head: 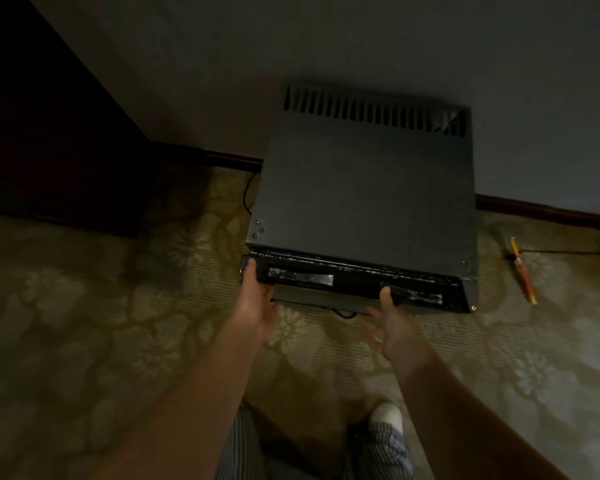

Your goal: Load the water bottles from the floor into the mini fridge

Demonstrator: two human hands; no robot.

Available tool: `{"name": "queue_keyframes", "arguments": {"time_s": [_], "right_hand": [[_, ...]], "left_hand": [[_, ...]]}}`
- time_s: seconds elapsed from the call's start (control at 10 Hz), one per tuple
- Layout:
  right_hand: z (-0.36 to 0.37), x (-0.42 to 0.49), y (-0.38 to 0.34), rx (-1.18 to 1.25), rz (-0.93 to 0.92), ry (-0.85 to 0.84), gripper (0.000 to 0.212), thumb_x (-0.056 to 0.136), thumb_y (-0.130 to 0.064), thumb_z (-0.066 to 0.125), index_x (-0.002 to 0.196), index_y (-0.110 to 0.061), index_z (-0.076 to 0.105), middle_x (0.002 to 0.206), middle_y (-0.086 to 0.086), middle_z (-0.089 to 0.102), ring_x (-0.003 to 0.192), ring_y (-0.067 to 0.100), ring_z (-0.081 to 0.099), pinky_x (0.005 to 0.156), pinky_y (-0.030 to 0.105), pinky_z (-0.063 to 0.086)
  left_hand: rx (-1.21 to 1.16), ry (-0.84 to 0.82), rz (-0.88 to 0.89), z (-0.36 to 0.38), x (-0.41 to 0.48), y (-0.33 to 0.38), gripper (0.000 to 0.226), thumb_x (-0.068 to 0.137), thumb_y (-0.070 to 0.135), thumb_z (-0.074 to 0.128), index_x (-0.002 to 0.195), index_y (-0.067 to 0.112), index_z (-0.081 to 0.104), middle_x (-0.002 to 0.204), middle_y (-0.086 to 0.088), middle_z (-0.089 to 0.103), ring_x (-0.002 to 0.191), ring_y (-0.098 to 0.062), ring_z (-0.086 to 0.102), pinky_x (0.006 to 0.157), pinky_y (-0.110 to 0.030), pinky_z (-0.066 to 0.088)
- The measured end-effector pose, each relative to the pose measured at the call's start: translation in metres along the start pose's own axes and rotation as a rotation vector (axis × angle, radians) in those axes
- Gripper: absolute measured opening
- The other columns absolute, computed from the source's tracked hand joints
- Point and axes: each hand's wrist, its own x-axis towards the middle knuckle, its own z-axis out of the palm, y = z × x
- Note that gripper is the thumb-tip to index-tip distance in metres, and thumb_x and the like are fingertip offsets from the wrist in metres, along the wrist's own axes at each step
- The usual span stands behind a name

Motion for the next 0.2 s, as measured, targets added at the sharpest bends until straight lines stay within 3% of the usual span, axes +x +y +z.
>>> {"name": "queue_keyframes", "arguments": {"time_s": [0.1, 0.2], "right_hand": [[-0.004, -0.001, -0.010, -0.135, 0.033, 0.015, 0.053, 0.092, -0.049, 0.047, 0.125, -0.007, 0.050, 0.111, 0.008, 0.066, 0.093, 0.025, 0.064, 0.065, 0.031, 0.045], [-0.008, -0.014, -0.023, -0.369, 0.001, -0.046, 0.049, 0.091, -0.040, 0.055, 0.119, -0.001, 0.055, 0.078, 0.006, 0.066, 0.065, 0.019, 0.063, 0.052, 0.026, 0.044]], "left_hand": [[0.515, 0.067, -0.013, -0.008, -0.014, 0.010, 0.051, 0.097, 0.040, 0.038, 0.139, 0.011, 0.040, 0.139, -0.008, 0.046, 0.132, -0.024, 0.040, 0.107, -0.036, 0.031], [0.901, 0.048, 0.030, -0.007, -0.028, 0.024, 0.023, 0.097, 0.029, 0.044, 0.101, 0.011, 0.059, 0.090, -0.005, 0.054, 0.086, -0.019, 0.055, 0.072, -0.027, 0.039]]}}
